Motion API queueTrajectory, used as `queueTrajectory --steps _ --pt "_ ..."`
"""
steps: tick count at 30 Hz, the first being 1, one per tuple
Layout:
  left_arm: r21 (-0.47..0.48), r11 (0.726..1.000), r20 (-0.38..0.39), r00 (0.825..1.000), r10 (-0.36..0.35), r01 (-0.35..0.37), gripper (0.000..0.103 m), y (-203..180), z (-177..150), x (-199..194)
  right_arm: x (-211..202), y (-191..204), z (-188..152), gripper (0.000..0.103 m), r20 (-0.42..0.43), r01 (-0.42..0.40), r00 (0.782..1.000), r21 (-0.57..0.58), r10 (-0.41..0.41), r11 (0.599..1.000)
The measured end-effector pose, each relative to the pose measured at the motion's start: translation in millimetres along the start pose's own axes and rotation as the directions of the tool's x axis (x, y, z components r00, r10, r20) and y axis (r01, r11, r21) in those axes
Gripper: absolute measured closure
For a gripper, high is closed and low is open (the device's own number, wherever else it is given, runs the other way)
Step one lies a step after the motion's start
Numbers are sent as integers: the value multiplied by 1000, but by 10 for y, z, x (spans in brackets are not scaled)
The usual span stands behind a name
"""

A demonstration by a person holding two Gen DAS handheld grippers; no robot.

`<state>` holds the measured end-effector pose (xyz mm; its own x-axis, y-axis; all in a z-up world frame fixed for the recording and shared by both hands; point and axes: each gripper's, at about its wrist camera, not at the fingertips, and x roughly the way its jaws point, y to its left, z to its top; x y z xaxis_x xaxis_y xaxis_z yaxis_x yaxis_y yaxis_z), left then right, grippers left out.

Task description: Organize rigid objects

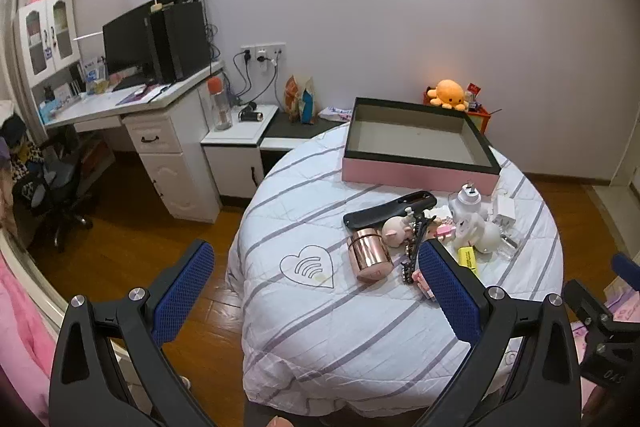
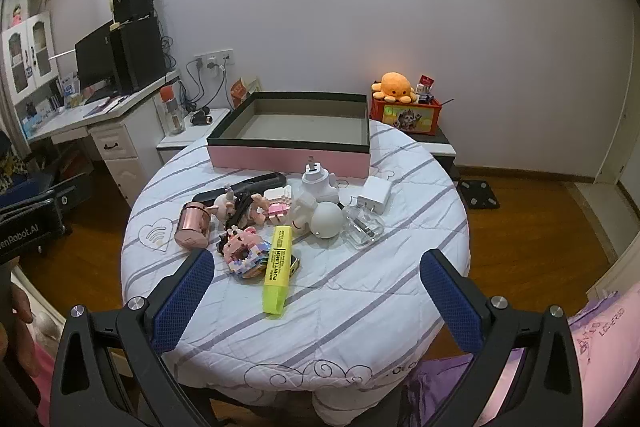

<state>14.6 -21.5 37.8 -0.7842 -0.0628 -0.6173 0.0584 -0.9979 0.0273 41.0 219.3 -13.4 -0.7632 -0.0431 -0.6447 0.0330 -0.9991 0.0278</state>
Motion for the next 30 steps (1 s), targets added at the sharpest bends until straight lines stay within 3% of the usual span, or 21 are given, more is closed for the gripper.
queueTrajectory --steps 10,22,24,28,30 --pt "41 999 7 1000 8 -9 0 -170 -3 -24 -53 -101 10 0 7 4 1000 21 -4 1000" --pt "35 999 85 996 -14 11 0 -230 11 -242 -236 -114 15 0 60 5 998 37 -8 999" --pt "19 1000 177 984 -12 8 0 -206 -19 -444 -404 -106 -5 0 137 -23 990 56 16 998" --pt "-30 999 405 914 -14 28 0 -109 -62 -984 -933 -29 -51 0 357 7 934 42 -22 999" --pt "-44 999 461 887 -8 32 0 -76 -54 -1178 -1084 6 -56 0 394 19 919 42 -34 999"
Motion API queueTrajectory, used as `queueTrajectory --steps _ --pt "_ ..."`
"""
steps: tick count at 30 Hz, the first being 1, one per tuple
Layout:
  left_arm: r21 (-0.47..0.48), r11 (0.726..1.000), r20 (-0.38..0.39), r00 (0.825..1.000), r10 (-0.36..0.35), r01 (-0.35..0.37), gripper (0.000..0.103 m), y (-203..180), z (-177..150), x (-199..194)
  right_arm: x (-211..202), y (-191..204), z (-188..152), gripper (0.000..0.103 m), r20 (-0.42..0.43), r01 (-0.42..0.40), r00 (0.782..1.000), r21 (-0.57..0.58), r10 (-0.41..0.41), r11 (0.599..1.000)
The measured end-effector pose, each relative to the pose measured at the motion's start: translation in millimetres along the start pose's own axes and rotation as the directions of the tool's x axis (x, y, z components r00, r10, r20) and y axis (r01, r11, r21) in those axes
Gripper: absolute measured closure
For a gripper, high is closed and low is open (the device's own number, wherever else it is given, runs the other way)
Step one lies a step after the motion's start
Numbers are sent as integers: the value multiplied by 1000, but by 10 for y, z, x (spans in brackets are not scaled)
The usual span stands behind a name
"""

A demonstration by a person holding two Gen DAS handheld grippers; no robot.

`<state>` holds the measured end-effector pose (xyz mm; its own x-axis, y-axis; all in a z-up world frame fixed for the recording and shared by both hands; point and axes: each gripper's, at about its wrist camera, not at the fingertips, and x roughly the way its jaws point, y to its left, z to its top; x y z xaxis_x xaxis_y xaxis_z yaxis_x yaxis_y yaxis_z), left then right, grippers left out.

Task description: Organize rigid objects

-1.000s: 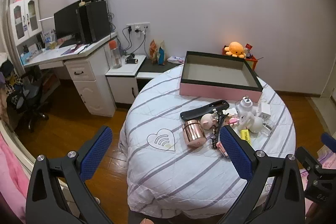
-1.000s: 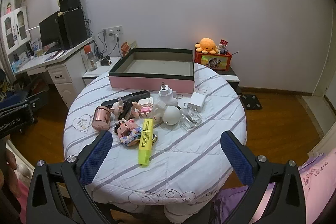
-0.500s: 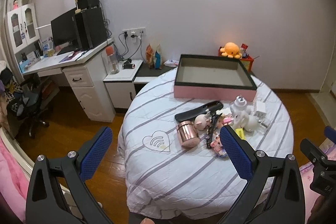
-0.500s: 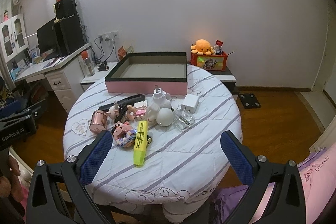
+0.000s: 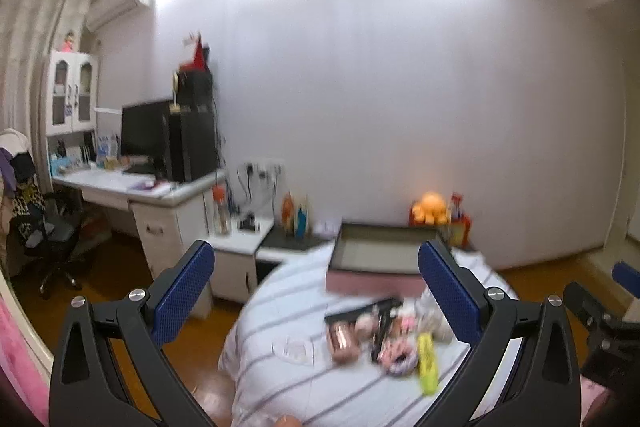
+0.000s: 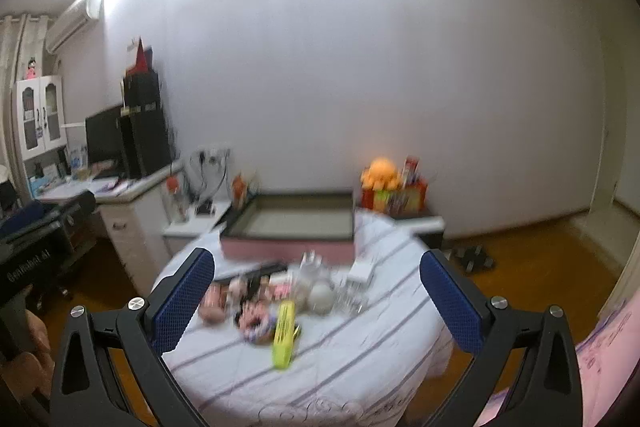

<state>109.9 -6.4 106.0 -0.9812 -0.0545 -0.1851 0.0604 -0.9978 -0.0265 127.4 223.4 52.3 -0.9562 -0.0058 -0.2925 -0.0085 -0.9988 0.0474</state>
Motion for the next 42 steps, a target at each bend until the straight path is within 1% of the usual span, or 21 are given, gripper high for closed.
queueTrajectory --steps 4,7,11,12,15,18,20,21,23,25,27,29,30,32,34,36,38,40,42 --pt "17 1000 13 1000 3 -3 0 -1 73 -125 -191 20 67 0 7 1 1000 13 -1 1000" --pt "19 1000 6 1000 1 -2 0 11 62 -242 -358 44 70 0 21 1 1000 5 -1 1000" --pt "14 1000 23 1000 -3 3 0 26 21 -493 -563 91 81 0 38 -1 999 -16 1 1000" --pt "9 1000 31 1000 8 -8 0 25 14 -560 -614 107 70 0 38 -1 999 -20 2 1000" --pt "4 1000 41 999 8 -9 0 42 -12 -730 -708 112 30 0 42 -5 999 -20 6 1000" --pt "9 1000 52 999 10 -10 0 55 -47 -875 -820 125 -3 0 52 -36 998 5 35 999" --pt "13 1000 51 999 9 -9 0 60 -65 -974 -870 167 -34 0 55 -3 998 -5 3 1000" --pt "12 1000 52 999 8 -9 0 50 -78 -999 -886 174 -52 0 52 -4 999 -2 5 1000" --pt "-1 1000 43 999 9 -9 0 64 -104 -1074 -946 175 -81 0 34 -35 999 8 34 999" --pt "-10 1000 33 999 -12 13 0 55 -150 -1132 -1039 172 -112 0 53 -15 999 5 15 1000" --pt "-12 1000 5 1000 -2 2 0 58 -215 -1184 -1117 128 -157 0 54 -13 998 20 12 1000" --pt "-49 997 -7 998 -59 59 0 86 -258 -1261 -1216 55 -223 0 48 -26 999 57 24 998" --pt "-48 997 6 998 -65 65 0 73 -260 -1329 -1281 38 -255 0 57 -20 998 66 16 998" --pt "-22 999 53 998 -41 42 0 38 -231 -1455 -1363 52 -268 0 66 -4 998 58 0 998" --pt "-9 999 63 997 -33 34 0 47 -163 -1488 -1461 76 -241 0 90 5 996 41 -9 999" --pt "-19 999 64 997 -36 38 0 78 -132 -1496 -1533 89 -192 0 122 9 992 32 -13 999" --pt "-21 999 61 998 -23 24 0 91 -140 -1478 -1562 93 -156 0 138 -1 990 32 -3 999" --pt "-21 999 41 999 -33 34 0 91 -181 -1451 -1560 107 -147 0 144 6 990 31 -10 1000" --pt "-4 1000 38 999 -25 26 0 69 -216 -1462 -1536 130 -164 0 132 -9 991 27 5 1000"
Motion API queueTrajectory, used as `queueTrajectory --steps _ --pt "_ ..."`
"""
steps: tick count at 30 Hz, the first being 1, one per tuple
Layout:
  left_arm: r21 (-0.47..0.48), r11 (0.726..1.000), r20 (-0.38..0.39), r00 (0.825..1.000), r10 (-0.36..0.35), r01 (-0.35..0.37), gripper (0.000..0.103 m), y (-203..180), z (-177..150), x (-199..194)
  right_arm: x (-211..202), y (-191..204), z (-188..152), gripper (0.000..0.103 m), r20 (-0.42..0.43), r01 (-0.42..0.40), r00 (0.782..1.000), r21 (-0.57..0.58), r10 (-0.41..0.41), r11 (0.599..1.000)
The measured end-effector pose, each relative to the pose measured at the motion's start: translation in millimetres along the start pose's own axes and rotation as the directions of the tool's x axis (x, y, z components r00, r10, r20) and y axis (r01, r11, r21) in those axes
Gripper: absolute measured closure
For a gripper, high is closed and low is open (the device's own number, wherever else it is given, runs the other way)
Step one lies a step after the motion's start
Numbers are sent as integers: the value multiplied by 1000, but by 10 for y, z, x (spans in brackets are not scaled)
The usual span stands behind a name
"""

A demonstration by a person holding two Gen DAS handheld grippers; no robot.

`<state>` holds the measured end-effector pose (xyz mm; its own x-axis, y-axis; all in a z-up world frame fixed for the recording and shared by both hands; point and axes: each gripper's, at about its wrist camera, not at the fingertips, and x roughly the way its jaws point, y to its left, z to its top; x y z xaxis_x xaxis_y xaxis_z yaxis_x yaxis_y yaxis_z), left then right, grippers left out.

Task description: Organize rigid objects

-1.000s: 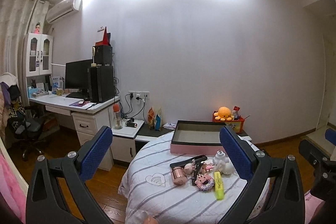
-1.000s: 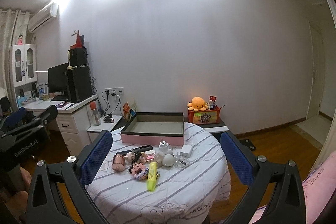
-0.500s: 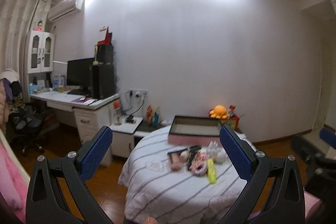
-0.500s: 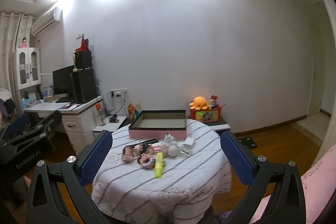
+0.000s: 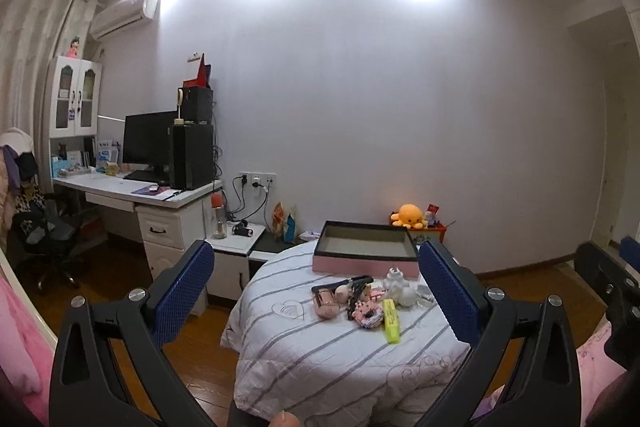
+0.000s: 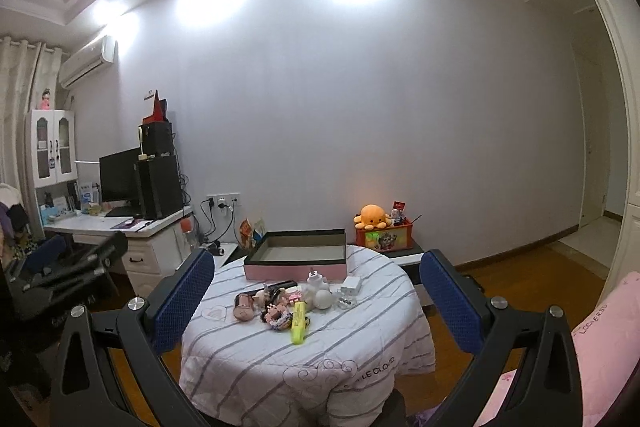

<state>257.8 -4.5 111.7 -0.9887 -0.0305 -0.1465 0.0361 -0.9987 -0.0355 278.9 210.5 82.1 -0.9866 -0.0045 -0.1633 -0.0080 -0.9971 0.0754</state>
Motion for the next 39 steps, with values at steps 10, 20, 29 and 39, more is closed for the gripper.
queueTrajectory --steps 10,20,29,39 --pt "12 1000 -18 1000 2 -2 0 6 -52 31 73 31 -97 0 -41 -8 999 0 8 1000" --pt "34 999 -50 999 23 -21 0 -33 -140 185 250 8 -215 0 -106 0 994 -2 -1 1000" --pt "65 997 -105 993 57 -50 0 23 -356 539 584 -48 -400 0 -190 -49 980 19 52 999" --pt "21 1000 -297 955 -4 11 0 148 -925 1710 1894 -44 -943 0 -401 -51 915 -41 30 998"
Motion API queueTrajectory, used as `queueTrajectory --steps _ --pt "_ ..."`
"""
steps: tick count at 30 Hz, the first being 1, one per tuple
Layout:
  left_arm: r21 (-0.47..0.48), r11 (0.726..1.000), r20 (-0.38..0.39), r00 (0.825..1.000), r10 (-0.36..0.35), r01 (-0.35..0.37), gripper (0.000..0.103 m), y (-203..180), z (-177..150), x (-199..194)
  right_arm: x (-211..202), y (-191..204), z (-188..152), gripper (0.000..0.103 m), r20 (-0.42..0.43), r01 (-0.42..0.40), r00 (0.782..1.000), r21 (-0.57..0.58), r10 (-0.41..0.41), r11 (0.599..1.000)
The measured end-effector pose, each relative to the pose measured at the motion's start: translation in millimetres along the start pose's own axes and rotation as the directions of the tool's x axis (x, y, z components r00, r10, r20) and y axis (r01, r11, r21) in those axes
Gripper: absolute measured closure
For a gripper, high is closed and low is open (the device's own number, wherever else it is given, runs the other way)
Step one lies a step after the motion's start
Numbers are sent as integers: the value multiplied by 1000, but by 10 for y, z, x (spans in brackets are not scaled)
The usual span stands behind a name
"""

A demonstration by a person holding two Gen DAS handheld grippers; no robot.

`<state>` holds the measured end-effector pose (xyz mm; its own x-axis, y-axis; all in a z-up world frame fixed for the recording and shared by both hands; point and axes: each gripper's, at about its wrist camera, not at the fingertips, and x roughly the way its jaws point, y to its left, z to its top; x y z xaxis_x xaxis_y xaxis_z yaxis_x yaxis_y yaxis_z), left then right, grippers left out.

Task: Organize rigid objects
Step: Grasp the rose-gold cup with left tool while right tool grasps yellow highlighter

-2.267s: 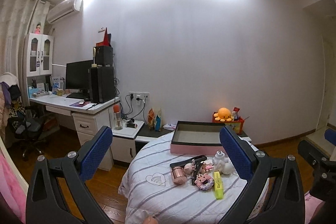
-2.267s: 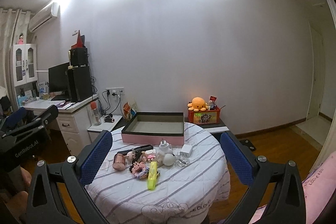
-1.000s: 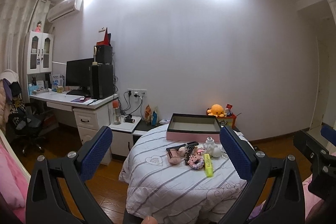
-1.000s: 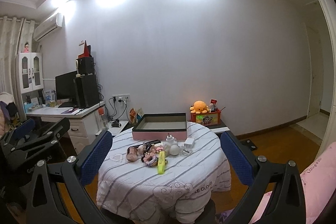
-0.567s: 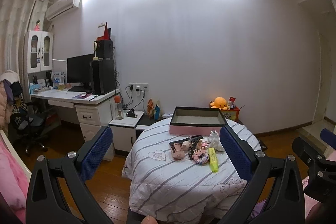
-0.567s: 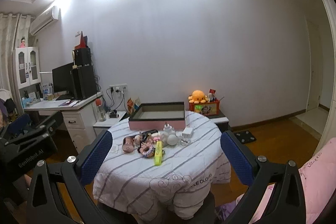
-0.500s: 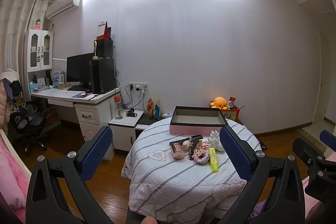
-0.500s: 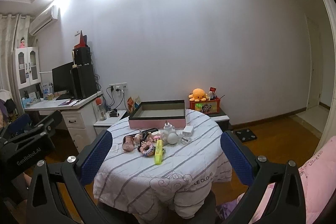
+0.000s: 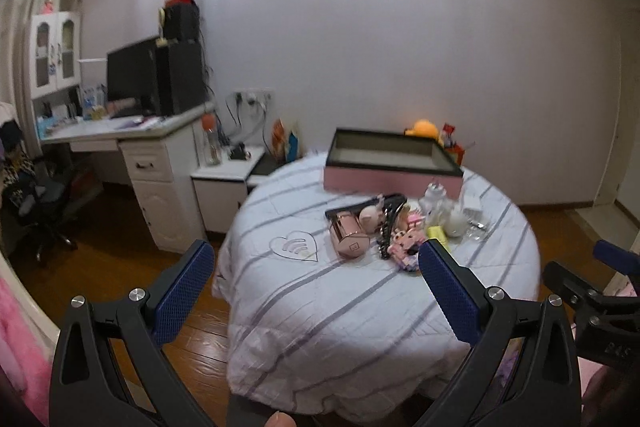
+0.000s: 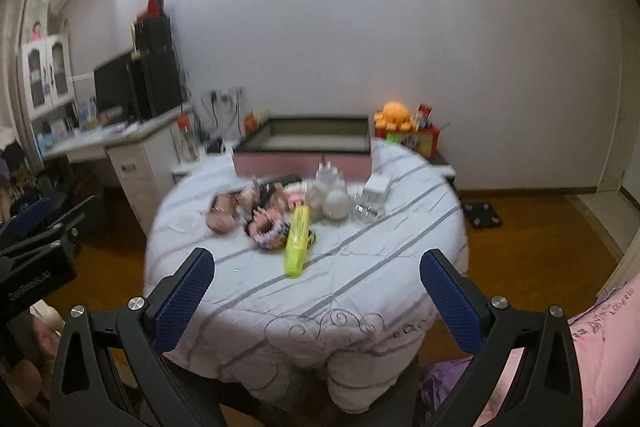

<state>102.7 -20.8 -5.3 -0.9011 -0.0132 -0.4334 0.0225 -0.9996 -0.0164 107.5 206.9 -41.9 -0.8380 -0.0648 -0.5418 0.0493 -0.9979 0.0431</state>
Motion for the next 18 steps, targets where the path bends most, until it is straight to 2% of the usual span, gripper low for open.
queueTrajectory --steps 6,10,18 --pt "59 998 -123 992 21 -14 0 -121 -12 919 775 -46 99 0 -124 -22 992 15 24 1000" --pt "56 998 -210 977 34 -23 0 -153 -7 1445 1132 -78 101 0 -192 -19 981 27 24 999" --pt "76 997 -329 943 55 -32 0 -231 -58 2049 1645 -47 13 0 -308 -8 951 26 16 1000"
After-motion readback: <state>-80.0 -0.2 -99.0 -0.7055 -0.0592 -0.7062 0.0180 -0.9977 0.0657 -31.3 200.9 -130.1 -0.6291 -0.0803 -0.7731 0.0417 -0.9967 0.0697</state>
